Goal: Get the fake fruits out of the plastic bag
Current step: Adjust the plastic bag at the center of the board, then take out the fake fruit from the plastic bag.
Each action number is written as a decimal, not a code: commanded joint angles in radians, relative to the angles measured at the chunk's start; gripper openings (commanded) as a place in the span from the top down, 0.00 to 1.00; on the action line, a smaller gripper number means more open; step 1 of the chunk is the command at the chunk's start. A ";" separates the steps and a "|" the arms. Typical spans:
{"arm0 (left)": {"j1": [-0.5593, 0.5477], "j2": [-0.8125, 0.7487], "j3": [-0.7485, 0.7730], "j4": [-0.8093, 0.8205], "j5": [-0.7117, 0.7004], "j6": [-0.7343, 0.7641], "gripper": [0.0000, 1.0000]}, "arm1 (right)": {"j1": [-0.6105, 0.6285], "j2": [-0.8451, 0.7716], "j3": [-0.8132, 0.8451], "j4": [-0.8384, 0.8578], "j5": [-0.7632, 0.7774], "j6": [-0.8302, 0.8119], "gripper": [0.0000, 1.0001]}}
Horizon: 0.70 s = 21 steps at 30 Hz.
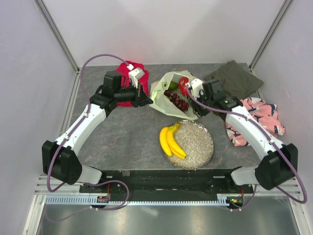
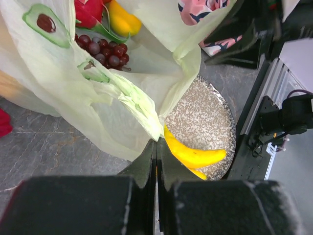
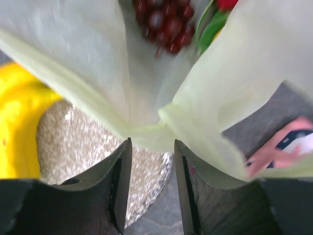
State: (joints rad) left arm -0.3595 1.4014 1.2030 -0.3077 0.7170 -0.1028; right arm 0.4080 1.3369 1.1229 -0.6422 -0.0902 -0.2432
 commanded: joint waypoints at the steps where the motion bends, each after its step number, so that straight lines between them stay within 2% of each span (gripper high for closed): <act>1: -0.004 -0.028 -0.005 0.015 0.036 0.045 0.98 | -0.001 0.160 0.191 0.059 -0.005 -0.019 0.52; 7: -0.018 -0.009 0.021 0.024 0.039 0.032 0.98 | -0.003 0.370 0.408 0.127 -0.036 -0.001 0.51; 12: -0.018 0.024 0.066 0.032 0.039 0.026 0.98 | -0.023 0.537 0.514 0.161 0.036 0.076 0.46; 16: -0.018 0.041 0.087 0.032 0.039 0.023 0.98 | -0.026 0.611 0.571 0.144 0.082 0.067 0.53; 21: -0.019 0.062 0.107 0.038 0.038 0.018 0.99 | -0.029 0.656 0.539 0.121 0.130 0.081 0.60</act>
State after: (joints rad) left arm -0.3756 1.4475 1.2572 -0.3035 0.7364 -0.1013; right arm 0.3794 1.9747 1.6447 -0.5144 -0.0181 -0.1867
